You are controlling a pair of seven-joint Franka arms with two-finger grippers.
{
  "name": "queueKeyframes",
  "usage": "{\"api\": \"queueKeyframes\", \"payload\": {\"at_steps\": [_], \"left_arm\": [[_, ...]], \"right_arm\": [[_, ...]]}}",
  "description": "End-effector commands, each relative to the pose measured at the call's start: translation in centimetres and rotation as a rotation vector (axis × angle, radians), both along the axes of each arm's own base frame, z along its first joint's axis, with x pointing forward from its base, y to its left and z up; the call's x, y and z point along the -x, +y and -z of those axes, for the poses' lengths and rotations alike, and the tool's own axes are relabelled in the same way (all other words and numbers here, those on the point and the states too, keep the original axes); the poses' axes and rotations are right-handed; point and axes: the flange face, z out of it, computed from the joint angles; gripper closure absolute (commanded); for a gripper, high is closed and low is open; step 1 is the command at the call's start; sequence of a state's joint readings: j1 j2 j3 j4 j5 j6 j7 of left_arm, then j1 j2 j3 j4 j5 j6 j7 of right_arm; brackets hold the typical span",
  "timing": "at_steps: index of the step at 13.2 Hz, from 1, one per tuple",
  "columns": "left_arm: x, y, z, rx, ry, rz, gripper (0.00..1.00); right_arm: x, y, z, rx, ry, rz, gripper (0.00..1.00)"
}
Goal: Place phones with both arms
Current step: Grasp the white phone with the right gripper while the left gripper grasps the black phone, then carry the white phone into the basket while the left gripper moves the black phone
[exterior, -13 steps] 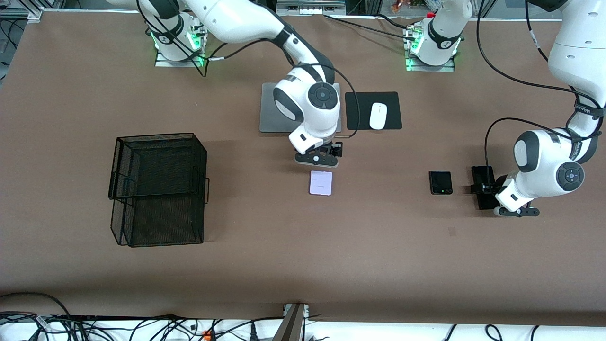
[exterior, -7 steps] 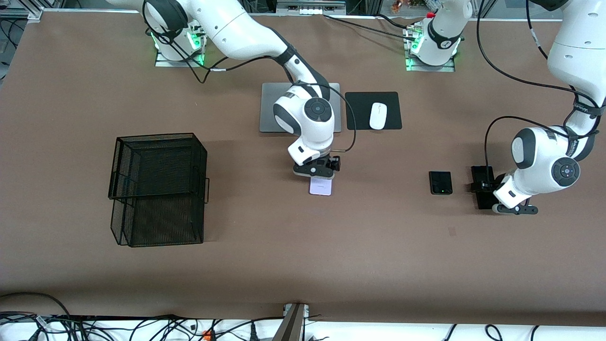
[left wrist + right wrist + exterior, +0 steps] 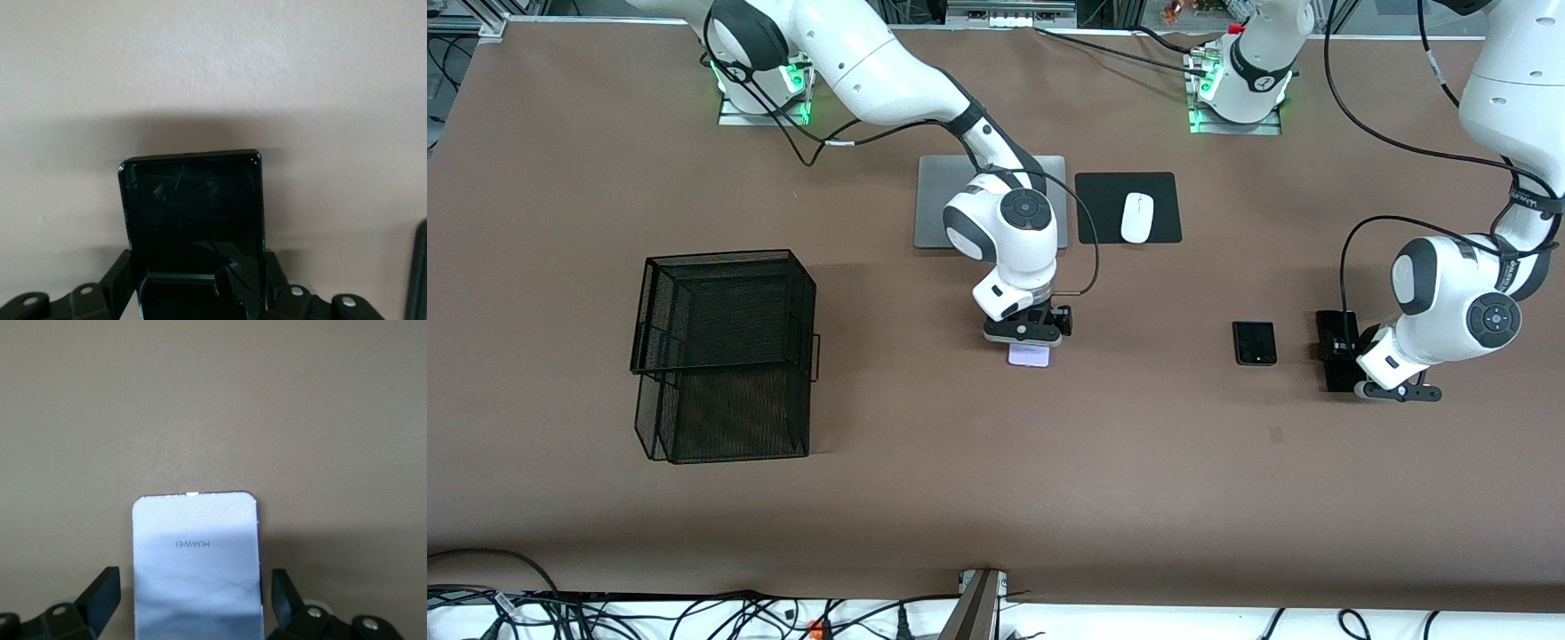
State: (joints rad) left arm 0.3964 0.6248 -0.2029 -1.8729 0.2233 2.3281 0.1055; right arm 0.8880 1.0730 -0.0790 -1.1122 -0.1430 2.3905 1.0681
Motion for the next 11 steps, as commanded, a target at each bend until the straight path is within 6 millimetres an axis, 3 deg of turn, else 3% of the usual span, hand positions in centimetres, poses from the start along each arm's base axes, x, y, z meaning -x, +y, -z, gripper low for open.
{"api": "queueKeyframes", "payload": {"at_steps": [1, 2, 4, 5, 6, 7, 9, 11], "left_arm": [[0.3, -1.1, -4.0, -0.023, 0.05, 0.035, 0.85], [0.1, -2.0, -5.4, -0.019, 0.06, 0.038, 0.85], [-0.8, -3.4, -9.3, -0.023, 0.065, 0.051, 0.85], [-1.7, -4.3, -11.6, -0.022, 0.078, 0.062, 0.86], [-2.8, -5.1, -14.2, -0.02, 0.09, 0.07, 0.86], [-3.6, -6.3, -16.4, -0.018, 0.095, 0.066, 0.86], [-4.3, -10.4, -18.9, -0.014, 0.099, 0.048, 0.86], [-4.2, -16.5, -19.1, 0.015, 0.101, 0.01, 0.86]], "right_arm": [[0.2, 1.0, 0.2, 0.009, -0.037, -0.033, 0.0], [0.2, 0.9, 0.2, 0.021, -0.047, -0.043, 0.16], [0.0, 0.8, -0.2, 0.031, -0.05, -0.055, 0.72], [-0.2, 0.5, -0.5, 0.048, -0.046, -0.05, 0.83], [-0.7, -0.1, -1.0, 0.078, -0.036, -0.043, 0.88], [-1.0, -0.6, -2.8, 0.106, -0.017, -0.033, 0.89], [-3.3, -3.2, -10.6, 0.11, 0.025, -0.017, 0.89], [-5.9, -7.7, -16.3, 0.082, 0.13, -0.005, 0.88]]}}
